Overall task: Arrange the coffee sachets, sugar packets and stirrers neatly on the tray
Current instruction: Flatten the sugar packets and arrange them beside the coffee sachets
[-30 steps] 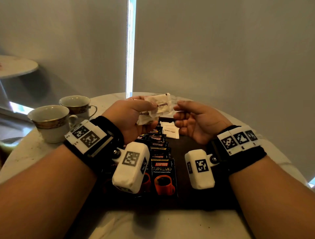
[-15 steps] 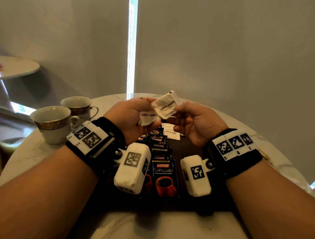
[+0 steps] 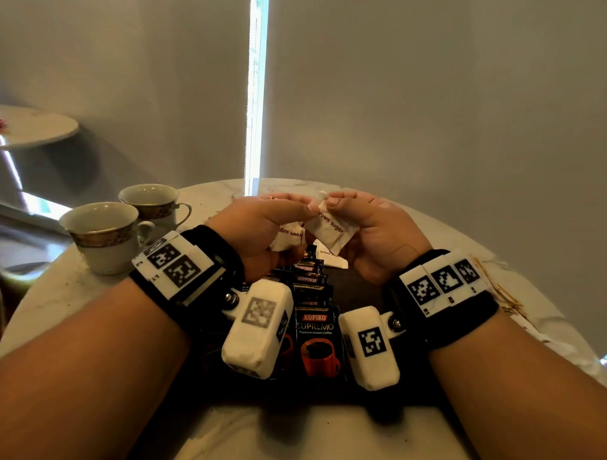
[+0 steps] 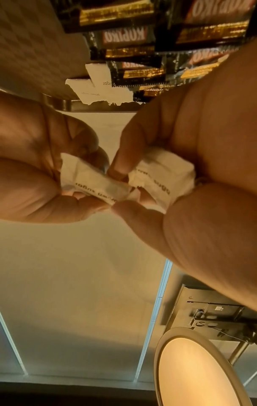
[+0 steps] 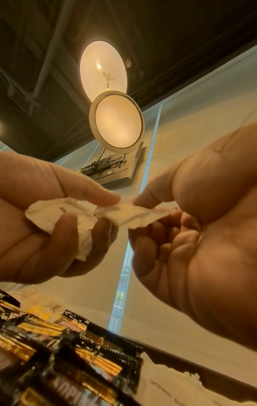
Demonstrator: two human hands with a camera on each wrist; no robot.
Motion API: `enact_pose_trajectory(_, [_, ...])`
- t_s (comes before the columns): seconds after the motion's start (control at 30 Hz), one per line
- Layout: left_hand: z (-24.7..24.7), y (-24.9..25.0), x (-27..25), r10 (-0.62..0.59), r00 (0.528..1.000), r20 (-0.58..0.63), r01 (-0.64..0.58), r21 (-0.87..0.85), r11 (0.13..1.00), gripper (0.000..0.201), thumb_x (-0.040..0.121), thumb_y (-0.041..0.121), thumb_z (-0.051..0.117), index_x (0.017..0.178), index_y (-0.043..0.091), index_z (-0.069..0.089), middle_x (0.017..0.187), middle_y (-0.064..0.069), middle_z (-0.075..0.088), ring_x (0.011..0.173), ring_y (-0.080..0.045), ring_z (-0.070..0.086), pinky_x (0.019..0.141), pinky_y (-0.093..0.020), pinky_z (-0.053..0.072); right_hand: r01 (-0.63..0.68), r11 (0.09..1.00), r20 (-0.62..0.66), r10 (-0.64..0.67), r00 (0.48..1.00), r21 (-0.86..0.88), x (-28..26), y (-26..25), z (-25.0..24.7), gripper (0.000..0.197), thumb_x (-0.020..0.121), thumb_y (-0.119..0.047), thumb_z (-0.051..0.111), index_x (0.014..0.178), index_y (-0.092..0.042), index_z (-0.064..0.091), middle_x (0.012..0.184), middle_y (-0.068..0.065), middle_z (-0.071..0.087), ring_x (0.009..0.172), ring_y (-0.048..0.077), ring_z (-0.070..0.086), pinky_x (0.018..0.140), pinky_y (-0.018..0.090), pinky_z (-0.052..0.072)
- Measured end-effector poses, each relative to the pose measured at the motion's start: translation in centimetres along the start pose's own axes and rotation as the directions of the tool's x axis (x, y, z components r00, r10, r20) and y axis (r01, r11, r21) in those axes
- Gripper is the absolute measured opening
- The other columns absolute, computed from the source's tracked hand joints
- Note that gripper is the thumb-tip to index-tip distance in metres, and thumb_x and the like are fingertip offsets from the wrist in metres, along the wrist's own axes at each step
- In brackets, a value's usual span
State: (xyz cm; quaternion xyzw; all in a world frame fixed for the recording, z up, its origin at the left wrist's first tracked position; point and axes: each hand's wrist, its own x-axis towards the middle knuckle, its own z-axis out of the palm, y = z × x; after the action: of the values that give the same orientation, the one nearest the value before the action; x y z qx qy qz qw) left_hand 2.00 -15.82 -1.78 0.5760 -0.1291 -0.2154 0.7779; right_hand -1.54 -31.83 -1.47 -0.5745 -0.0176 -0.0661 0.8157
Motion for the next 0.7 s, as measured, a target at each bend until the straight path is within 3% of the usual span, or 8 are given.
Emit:
enact_pose_trajectory(0.07, [-0.1,0.1,0.0,-0.003,1.0,-0.006,0.003,-0.018,1.0,0.009,0.093,0.006,0.061,0.1,0.009,0.065,0.094,-0.017,0.069,0.062,-0.019,0.064,0.048,-0.025,0.05,0.005,1.0,0.019,-0.005,1.0,0.021,-0.2,0.0,0.2,0.032,0.094,-0.005,0.057,0.122,0.008,0.056,0.095,0.02,0.066,0.07,0.024,0.069,0.052,0.029,0.054])
enact_pose_trajectory(0.2, [-0.2,0.1,0.2,0.033,0.999,-0.02,-0.034,-0.05,0.998,0.006,0.094,0.007,0.059,0.093,0.01,0.064,0.093,-0.016,0.069,0.059,-0.019,0.066,0.051,-0.027,0.053,0.004,1.0,0.039,-0.004,0.999,-0.006,-0.5,0.0,0.3,0.045,0.092,-0.01,0.057,0.129,0.013,0.05,0.099,0.022,0.066,0.073,0.026,0.067,0.05,0.028,0.053])
enact_pose_trajectory(0.4, [-0.2,0.0,0.4,0.043,0.999,-0.025,-0.044,-0.064,0.997,0.007,0.093,0.011,0.061,0.099,0.009,0.066,0.09,-0.012,0.07,0.061,-0.018,0.067,0.051,-0.026,0.053,-0.004,0.993,-0.017,0.002,1.0,-0.119,0.2,0.3,-0.3,0.048,0.093,-0.012,0.058,0.133,0.012,0.048,0.09,0.014,0.068,0.064,0.02,0.065,0.044,0.024,0.045])
enact_pose_trajectory(0.53, [-0.2,0.0,0.5,0.027,0.999,-0.028,-0.029,-0.099,0.995,0.013,0.092,0.012,0.063,0.104,0.007,0.063,0.094,-0.011,0.064,0.069,-0.02,0.066,0.05,-0.026,0.052,-0.017,0.991,-0.043,0.012,0.999,-0.135,0.8,0.0,-1.0,0.031,0.096,-0.014,0.055,0.123,0.002,0.055,0.091,0.014,0.067,0.059,0.018,0.06,0.043,0.023,0.037])
enact_pose_trajectory(0.7, [-0.4,0.2,0.5,0.012,0.998,-0.06,-0.02,-0.127,0.992,0.01,0.092,0.014,0.065,0.099,0.008,0.062,0.098,-0.009,0.06,0.075,-0.022,0.066,0.048,-0.025,0.052,-0.026,0.998,-0.268,0.011,0.963,-0.053,3.0,-0.8,-5.3,0.02,0.097,-0.018,0.055,0.116,-0.009,0.056,0.083,0.004,0.066,0.048,0.009,0.048,0.037,0.017,0.027])
